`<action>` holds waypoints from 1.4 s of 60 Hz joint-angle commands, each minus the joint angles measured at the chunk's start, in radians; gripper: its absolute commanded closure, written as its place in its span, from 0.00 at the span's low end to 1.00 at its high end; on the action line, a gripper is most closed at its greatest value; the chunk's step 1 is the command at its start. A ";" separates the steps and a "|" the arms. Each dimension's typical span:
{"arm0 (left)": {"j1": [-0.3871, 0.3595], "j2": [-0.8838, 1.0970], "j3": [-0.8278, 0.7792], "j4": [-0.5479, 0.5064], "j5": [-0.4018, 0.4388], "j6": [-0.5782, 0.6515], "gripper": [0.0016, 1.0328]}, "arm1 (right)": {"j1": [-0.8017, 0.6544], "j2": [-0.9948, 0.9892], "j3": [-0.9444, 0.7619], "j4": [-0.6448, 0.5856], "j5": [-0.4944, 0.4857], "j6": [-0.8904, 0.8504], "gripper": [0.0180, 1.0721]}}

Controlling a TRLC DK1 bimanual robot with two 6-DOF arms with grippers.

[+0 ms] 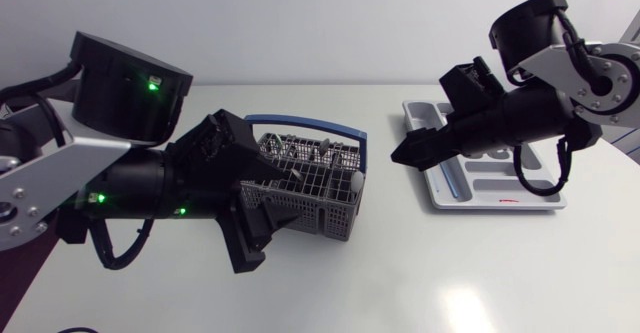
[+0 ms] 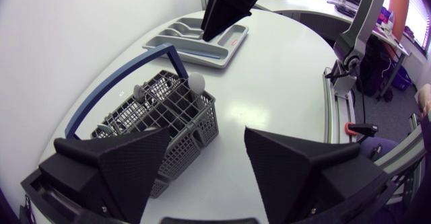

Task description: Unload the cutlery basket into the drawer organizer.

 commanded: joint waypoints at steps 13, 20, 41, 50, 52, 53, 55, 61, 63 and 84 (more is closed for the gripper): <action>0.014 -0.019 -0.054 0.060 0.002 0.019 0.19 | 0.076 0.083 0.025 -0.060 -0.059 0.074 0.20; 0.018 -0.016 -0.062 0.085 0.008 0.017 0.19 | 0.097 0.106 0.031 -0.058 -0.063 0.109 0.20; 0.032 0.010 -0.090 0.175 0.031 0.009 0.19 | 0.133 0.156 0.052 -0.032 -0.063 0.151 0.29; 0.037 0.067 -0.119 0.261 0.057 0.011 0.19 | 0.140 0.166 0.055 -0.012 -0.063 0.163 0.42; 0.037 0.081 -0.125 0.282 0.057 0.011 0.19 | 0.140 0.168 0.057 -0.009 -0.063 0.165 0.44; 0.037 0.089 -0.127 0.292 0.059 0.013 0.19 | 0.140 0.168 0.057 -0.007 -0.063 0.166 0.44; 0.038 0.104 -0.130 0.316 0.062 0.014 0.19 | 0.143 0.168 0.060 -0.001 -0.062 0.169 0.44; 0.046 0.153 -0.127 0.378 0.062 0.009 0.19 | 0.149 0.168 0.067 0.000 -0.062 0.174 0.44; 0.046 0.162 -0.127 0.388 0.062 0.009 0.19 | 0.151 0.168 0.067 0.000 -0.062 0.174 0.44; 0.034 0.279 -0.090 0.487 0.033 -0.049 0.28 | 0.159 0.194 0.067 0.014 -0.060 0.172 0.44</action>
